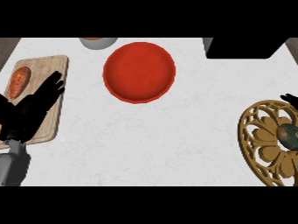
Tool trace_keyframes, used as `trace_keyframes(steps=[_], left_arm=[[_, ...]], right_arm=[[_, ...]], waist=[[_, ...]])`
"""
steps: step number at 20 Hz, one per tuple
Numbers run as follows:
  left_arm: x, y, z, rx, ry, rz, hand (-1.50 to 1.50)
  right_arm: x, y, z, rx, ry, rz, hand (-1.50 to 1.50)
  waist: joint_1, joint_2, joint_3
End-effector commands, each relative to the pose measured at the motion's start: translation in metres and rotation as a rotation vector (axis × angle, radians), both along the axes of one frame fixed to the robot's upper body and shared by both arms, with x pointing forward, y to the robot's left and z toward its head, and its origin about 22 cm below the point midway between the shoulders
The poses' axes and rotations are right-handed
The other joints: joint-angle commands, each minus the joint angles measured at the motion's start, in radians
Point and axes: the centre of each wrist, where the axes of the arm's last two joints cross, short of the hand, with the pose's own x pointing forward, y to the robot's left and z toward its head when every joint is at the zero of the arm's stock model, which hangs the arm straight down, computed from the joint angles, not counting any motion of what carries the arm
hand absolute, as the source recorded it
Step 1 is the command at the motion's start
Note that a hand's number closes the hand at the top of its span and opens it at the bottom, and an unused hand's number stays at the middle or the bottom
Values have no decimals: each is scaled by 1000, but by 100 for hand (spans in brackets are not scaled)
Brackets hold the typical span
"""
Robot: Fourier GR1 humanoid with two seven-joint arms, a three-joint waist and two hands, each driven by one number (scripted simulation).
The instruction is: Pick the squash from the placemat and place it in the bowl
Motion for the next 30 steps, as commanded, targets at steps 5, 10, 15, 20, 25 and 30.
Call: trace_keyframes(steps=[5, 10, 15, 20, 25, 30], left_arm=[[1, -12, 8, -14, -19, 12, 0], [-3, 6, -3, -10, 0, -3, 0], [1, 11, -10, 13, -17, 18, 0], [10, 11, -3, -8, -1, -10, 0], [7, 2, -7, -5, 4, 15, 0], [-4, -6, 25, 1, 6, -12, 0]], right_arm=[[7, -13, -33, -6, 38, -1, -150], [17, -13, -29, -28, 71, -28, -150], [17, -19, -53, -29, 74, -33, -150], [28, -37, -82, -26, 92, -59, -150], [36, -32, -91, -38, 110, -33, -150], [37, -44, -99, -23, 110, -58, -150]], waist=[[0, 0, 0], [1, 0, 0], [0, 0, 0], [3, 2, 0], [1, 1, 0], [4, 0, 0]])
